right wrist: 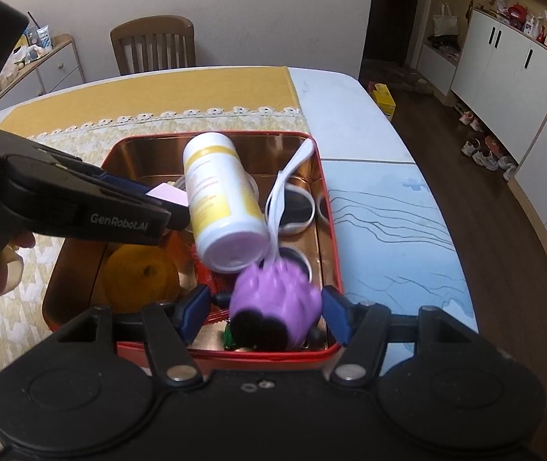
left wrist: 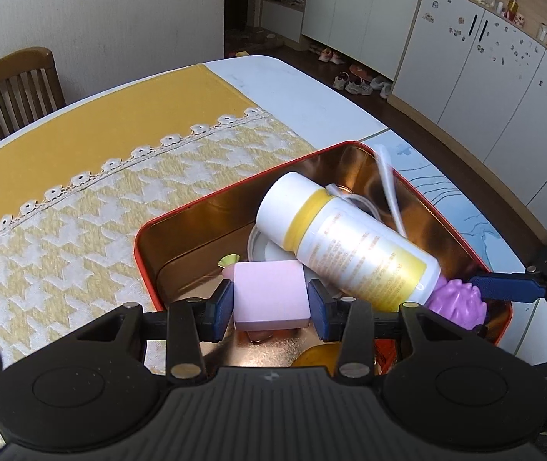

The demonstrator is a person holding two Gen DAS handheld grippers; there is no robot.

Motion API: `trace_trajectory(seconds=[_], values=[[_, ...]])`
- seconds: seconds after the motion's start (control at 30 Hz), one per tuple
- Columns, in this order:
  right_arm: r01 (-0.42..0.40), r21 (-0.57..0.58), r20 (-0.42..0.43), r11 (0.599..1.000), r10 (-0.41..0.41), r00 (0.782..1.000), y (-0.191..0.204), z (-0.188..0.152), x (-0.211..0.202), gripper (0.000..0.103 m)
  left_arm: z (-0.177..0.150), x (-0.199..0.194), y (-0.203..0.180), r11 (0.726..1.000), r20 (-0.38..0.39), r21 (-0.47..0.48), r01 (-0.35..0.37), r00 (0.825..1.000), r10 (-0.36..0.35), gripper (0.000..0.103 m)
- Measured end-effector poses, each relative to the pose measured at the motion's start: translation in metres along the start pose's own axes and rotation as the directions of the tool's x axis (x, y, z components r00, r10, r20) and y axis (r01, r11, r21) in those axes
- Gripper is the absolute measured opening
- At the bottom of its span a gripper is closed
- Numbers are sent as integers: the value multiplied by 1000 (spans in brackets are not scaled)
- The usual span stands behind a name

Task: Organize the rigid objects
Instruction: 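Carry the pink eraser and purple toy into the red box and release both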

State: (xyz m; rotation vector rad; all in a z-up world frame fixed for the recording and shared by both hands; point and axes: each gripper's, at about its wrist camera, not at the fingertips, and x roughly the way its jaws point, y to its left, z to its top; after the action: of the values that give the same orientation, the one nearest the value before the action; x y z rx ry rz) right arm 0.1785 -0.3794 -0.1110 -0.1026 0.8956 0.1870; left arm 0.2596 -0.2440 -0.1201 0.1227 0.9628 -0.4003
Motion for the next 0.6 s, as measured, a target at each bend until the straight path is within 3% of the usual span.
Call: trace_trajectory(seconds=[0.6], values=[[-36,71,41,997,33,999,-11,-1,-24,65,-3,-20,2,999,16,-33,39,999,-39,42]])
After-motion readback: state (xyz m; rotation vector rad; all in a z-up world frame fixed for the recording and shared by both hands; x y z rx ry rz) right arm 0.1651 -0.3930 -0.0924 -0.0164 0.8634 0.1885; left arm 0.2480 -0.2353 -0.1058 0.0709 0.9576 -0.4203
